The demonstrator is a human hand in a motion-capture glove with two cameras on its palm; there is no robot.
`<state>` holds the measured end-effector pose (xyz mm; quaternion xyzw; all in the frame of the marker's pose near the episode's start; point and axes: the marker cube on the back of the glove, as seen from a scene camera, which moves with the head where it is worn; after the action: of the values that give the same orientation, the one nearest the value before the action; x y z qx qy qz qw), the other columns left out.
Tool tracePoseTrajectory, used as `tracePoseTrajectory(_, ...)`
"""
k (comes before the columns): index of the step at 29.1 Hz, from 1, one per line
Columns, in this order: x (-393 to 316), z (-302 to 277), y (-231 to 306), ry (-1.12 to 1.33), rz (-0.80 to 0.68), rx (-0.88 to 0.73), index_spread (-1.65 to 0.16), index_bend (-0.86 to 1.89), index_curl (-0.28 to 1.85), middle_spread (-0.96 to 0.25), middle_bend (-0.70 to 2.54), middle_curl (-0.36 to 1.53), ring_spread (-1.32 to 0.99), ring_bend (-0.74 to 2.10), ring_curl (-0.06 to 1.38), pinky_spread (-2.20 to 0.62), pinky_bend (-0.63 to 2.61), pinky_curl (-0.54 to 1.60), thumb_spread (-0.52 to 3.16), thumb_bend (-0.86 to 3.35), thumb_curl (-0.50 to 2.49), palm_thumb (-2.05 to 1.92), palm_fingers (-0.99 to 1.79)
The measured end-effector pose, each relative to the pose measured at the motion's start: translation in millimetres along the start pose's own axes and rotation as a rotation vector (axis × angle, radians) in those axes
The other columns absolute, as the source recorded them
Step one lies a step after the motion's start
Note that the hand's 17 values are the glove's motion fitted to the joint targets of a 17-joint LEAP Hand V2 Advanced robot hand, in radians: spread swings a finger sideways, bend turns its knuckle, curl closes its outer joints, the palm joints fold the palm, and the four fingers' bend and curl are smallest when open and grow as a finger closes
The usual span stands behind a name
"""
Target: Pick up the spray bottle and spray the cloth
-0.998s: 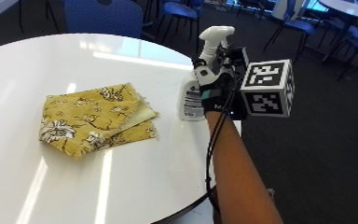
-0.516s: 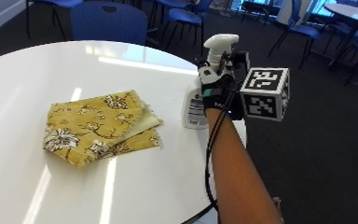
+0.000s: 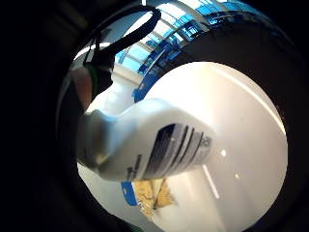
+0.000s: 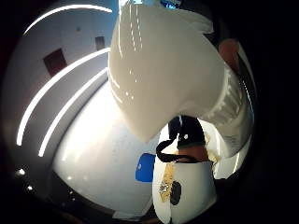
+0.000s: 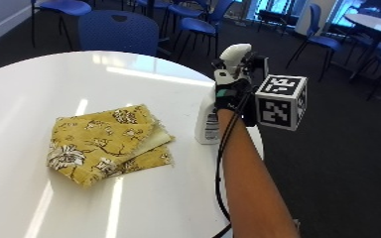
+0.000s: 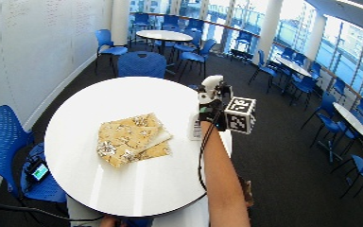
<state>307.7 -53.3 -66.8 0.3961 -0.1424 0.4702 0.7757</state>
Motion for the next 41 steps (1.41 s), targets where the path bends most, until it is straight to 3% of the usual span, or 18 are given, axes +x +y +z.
tracePoseTrajectory(7,-1,-2,-13,-0.045,0.032,-0.045,-0.31,0.09,0.32,-0.14,0.31,0.41,-0.16,0.49,0.39,-0.06,0.24,0.31,0.99,-0.02,0.43,0.87,1.22)
tracePoseTrajectory(13,-3,0,-17,-0.027,0.025,-0.025,-0.31,0.08,0.3,-0.18,0.45,0.47,-0.19,0.54,0.43,-0.16,0.32,0.36,0.9,-0.02,0.48,0.9,1.29)
tracePoseTrajectory(21,-12,-3,-24,-0.072,-0.046,0.081,-0.28,0.26,0.38,-0.18,0.54,0.51,-0.2,0.59,0.46,-0.22,0.34,0.39,0.76,-0.02,0.53,0.92,1.44)
tracePoseTrajectory(41,-20,-5,-32,-0.12,-0.133,0.1,-0.25,0.37,0.5,-0.19,0.64,0.55,-0.21,0.69,0.48,-0.31,0.39,0.4,0.51,-0.03,0.67,0.92,1.43)
